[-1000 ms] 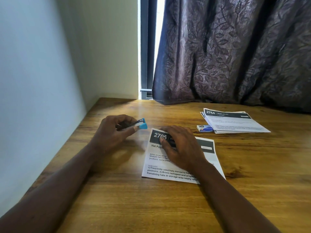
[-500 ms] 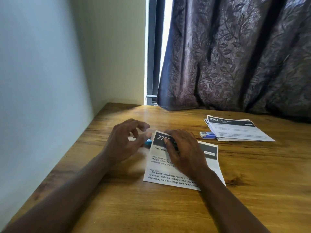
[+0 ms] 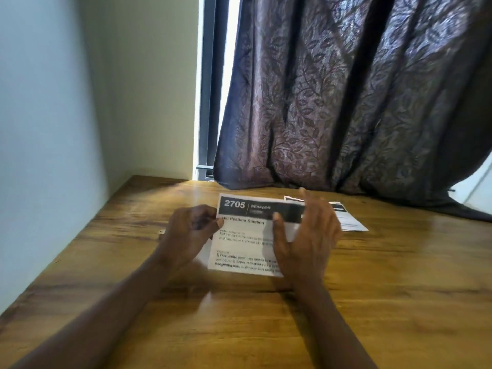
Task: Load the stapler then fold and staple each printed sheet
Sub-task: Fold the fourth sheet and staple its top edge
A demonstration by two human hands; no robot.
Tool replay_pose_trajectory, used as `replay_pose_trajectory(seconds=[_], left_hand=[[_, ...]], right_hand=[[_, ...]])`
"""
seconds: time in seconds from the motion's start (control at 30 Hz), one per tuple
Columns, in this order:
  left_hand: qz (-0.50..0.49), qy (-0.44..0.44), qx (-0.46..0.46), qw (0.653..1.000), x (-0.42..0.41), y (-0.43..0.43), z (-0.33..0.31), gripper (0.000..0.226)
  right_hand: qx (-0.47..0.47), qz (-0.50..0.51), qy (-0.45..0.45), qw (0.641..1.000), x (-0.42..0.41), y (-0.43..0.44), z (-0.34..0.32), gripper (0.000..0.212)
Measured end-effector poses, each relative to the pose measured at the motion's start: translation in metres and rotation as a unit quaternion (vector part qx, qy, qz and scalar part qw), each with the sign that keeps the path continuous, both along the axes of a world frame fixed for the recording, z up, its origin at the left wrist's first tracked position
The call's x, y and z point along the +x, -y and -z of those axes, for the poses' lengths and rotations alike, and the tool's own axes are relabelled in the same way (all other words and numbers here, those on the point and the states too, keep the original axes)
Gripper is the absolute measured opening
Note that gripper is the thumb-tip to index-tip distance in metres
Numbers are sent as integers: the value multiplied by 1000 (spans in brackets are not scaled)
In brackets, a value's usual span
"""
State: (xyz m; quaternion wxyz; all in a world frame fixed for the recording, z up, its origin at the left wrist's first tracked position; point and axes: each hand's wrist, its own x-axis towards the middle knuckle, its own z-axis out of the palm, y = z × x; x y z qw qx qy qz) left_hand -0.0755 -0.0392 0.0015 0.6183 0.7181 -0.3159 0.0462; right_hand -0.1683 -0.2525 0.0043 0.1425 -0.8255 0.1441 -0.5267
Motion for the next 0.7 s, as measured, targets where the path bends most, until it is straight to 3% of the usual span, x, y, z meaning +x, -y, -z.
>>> replay_pose_trajectory(seconds=[0.07, 0.13, 0.23, 0.33, 0.4, 0.43, 0.57, 0.63, 0.7], left_hand=[[-1, -28, -36, 999, 0, 16, -3, 7], [-4, -63, -56, 996, 0, 33, -5, 7], [-16, -92, -77, 993, 4, 60, -4, 7], [-21, -115, -92, 989, 6, 82, -2, 7], [-22, -130, -83, 988, 5, 94, -1, 10], [-21, -133, -80, 988, 5, 100, -2, 12], [-49, -67, -29, 996, 11, 110, 1, 21], [-106, 33, 100, 989, 14, 109, 7, 32], [-150, 83, 240, 955, 17, 110, 15, 47]], right_hand=[[108, 35, 37, 993, -14, 15, 0, 72], [185, 8, 41, 982, -25, 32, 3, 76], [316, -77, 23, 945, -35, 65, 7, 58], [505, -160, 16, 848, -40, 97, -3, 28], [589, -218, 6, 778, -42, 111, -7, 29], [602, -230, 4, 764, -41, 117, -7, 31], [610, -202, 54, 765, -32, 146, -6, 28], [598, -171, 66, 780, -24, 167, -8, 11], [593, -140, 69, 790, -11, 191, -9, 13]])
